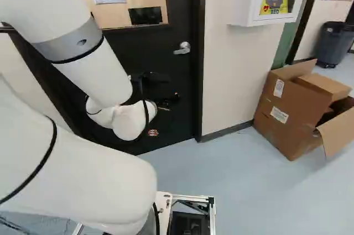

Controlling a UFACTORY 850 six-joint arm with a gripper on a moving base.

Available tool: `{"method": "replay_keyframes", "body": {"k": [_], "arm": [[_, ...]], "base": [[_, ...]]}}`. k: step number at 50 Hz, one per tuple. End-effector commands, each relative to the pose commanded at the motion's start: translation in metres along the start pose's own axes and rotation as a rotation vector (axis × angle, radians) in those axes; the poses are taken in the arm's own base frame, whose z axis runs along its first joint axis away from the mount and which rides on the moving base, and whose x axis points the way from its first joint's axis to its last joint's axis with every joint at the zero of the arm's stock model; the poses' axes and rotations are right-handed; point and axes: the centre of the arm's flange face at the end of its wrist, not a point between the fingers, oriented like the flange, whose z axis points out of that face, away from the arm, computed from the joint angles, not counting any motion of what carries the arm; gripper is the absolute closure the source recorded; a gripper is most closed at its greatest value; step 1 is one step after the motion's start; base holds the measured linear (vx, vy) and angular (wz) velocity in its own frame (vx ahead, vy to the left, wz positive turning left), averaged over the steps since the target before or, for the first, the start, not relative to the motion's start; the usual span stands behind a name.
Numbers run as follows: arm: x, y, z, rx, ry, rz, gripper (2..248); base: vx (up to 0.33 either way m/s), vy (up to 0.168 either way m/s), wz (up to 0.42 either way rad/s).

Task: Open the door and move inside

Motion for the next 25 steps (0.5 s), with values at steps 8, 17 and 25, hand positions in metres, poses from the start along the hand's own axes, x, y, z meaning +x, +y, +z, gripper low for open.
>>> {"method": "replay_keyframes", "body": {"k": [8, 17, 25], "arm": [[0.0000, 0.0000, 0.0000, 0.000, 0.000, 0.000, 3], [0.0000, 0.0000, 0.0000, 0.000, 0.000, 0.000, 3], [0.0000, 0.0000, 0.0000, 0.000, 0.000, 0.000, 3]], "base": [[0.085, -0.003, 0.302], [0.102, -0.013, 0.256], [0.103, -0.058, 0.017]]}}
